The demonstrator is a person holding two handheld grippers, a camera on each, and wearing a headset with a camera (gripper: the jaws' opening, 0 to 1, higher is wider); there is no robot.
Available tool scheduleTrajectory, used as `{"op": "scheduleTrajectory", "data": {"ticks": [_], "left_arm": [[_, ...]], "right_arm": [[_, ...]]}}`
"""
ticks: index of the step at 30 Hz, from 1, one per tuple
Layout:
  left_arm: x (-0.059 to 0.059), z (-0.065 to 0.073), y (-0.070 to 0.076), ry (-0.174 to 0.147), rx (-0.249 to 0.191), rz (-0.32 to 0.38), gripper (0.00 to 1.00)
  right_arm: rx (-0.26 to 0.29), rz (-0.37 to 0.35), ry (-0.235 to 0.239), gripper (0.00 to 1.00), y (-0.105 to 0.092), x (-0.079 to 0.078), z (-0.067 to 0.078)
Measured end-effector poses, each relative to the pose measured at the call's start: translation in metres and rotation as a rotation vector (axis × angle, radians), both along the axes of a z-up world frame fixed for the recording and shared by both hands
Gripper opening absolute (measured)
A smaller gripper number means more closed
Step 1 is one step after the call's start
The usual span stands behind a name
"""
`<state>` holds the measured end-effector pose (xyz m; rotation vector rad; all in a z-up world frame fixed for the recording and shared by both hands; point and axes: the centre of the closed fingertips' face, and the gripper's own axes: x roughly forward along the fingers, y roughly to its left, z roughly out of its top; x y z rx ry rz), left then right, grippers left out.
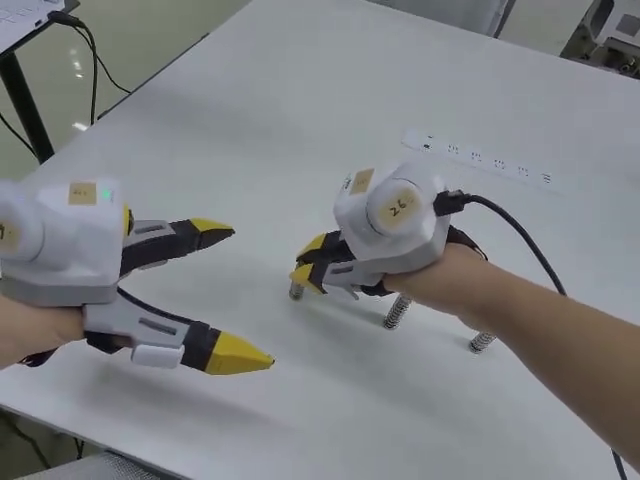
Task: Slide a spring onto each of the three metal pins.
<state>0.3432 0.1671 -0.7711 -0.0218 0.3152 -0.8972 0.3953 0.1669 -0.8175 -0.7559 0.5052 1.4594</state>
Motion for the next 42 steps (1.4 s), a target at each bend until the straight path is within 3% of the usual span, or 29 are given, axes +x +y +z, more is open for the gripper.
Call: {"op": "scheduleTrajectory", "data": {"ticks": [20, 28, 33, 42], "left_arm": [[0.001, 0.007, -0.007, -0.003, -0.003, -0.009, 0.98], [0.003, 0.011, -0.011, -0.005, -0.017, -0.007, 0.98], [0.005, 0.013, -0.015, -0.008, -0.015, -0.015, 0.98], [0.008, 0.020, -0.023, -0.016, -0.015, -0.029, 0.98]], "right_arm": [[0.048, -0.056, 0.011, 0.25, -0.005, 0.004, 0.012], [0.160, -0.133, 0.031, 0.35, -0.018, 0.006, 0.035], [0.210, -0.192, 0.046, 0.41, -0.033, 0.009, 0.042], [0.303, -0.243, 0.060, 0.56, -0.057, -0.001, 0.055]]}}
